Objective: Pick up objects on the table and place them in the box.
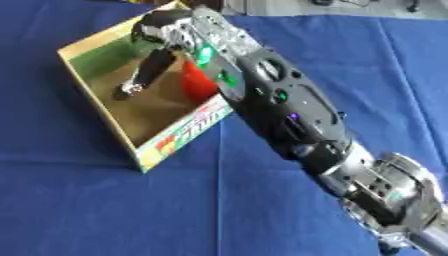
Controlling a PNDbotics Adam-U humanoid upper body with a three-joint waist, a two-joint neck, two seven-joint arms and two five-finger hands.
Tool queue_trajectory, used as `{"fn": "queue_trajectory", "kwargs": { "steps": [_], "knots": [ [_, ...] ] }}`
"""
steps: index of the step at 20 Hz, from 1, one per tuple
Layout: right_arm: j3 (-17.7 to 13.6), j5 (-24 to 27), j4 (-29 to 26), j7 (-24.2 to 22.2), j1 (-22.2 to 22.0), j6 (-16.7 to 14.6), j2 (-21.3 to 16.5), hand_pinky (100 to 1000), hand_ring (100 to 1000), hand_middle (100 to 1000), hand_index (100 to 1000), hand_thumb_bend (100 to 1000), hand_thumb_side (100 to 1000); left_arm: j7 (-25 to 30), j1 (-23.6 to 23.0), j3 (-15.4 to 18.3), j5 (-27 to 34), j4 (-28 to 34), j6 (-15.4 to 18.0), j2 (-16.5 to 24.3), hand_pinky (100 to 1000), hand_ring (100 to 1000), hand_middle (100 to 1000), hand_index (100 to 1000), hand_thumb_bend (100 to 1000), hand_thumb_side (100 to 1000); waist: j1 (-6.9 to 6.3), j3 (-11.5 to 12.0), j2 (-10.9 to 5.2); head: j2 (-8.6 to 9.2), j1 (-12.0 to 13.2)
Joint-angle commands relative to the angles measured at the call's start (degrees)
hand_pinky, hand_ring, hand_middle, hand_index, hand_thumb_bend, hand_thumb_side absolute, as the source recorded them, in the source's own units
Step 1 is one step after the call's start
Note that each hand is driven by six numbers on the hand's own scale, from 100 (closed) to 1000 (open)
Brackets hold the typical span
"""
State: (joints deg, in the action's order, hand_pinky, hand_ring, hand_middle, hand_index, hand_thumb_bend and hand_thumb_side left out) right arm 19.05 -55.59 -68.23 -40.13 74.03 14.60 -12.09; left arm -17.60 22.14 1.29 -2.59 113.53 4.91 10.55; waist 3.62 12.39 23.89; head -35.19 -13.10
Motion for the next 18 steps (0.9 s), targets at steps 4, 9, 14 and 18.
{"fn": "queue_trajectory", "kwargs": {
  "steps": [4,9,14,18],
  "knots": [
    [-2.51,5.11,-8.89,0.58,1.31,2.07,-4.34,763,853,880,936,697,724,-0.22,0.02,0.34,-0.11,1.06,-0.13,0.52,605,840,776,757,100,1000,-0.76,-0.48,-1.95,-0.57,1.36],
    [-4.5,10.19,-16.18,2.22,0.71,4.26,-7.96,745,829,871,935,679,770,-0.35,-0.25,0.43,-0.35,1.06,-0.25,0.56,605,840,776,757,100,1000,-1.22,-1.26,-2.24,-0.83,2.14],
    [-7.34,15.34,-25.16,5.25,-1.63,6.63,-13.1,716,800,856,933,631,826,-0.59,-0.65,0.65,-0.62,1.06,-0.36,0.57,606,839,776,756,100,1000,-1.96,-2.53,-2.71,-1.32,3.25],
    [-10.78,21.0,-33.55,10.83,-6.22,9.69,-18.07,685,768,841,923,340,864,-0.91,-1.02,0.91,-0.88,1.06,-0.44,0.58,606,839,776,757,100,1000,-2.72,-3.86,-3.2,-1.94,4.36]
  ]
}}
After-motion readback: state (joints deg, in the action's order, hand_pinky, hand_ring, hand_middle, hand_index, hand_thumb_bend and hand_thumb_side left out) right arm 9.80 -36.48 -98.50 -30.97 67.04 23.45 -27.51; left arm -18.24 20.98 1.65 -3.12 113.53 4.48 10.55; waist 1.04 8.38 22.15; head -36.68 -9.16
